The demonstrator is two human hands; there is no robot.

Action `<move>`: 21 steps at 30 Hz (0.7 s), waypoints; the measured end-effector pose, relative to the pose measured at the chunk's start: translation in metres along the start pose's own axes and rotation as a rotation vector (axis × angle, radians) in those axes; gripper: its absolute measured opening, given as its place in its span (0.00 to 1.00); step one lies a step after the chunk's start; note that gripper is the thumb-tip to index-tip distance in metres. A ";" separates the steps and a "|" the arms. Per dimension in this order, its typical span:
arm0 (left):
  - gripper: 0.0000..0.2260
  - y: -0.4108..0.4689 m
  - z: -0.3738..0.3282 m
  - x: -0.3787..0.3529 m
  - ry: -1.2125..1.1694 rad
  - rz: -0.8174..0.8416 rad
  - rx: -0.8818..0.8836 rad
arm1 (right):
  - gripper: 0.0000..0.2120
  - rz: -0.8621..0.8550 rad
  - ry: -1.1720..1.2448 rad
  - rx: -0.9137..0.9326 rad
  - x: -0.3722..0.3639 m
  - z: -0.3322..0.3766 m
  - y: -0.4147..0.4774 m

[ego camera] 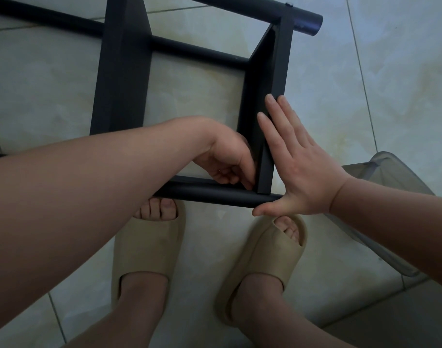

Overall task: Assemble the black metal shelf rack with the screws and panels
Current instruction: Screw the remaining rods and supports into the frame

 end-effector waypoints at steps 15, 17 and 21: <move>0.04 -0.003 0.001 0.004 -0.034 0.022 -0.003 | 0.64 -0.002 0.001 0.007 -0.001 -0.001 0.000; 0.03 -0.002 0.000 0.002 0.005 0.009 -0.006 | 0.64 -0.004 0.000 0.008 -0.001 -0.001 0.000; 0.05 0.000 -0.001 0.000 0.016 0.000 -0.017 | 0.64 -0.003 0.001 0.005 -0.001 -0.001 0.000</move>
Point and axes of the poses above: each hand's wrist, its own y-axis towards the middle knuckle, its own x-axis out of the back of the hand, z = x × y, the point moved 1 cm from there along y, towards the middle knuckle, and after that the axes turned 3 degrees about -y, right-handed, at the moved point
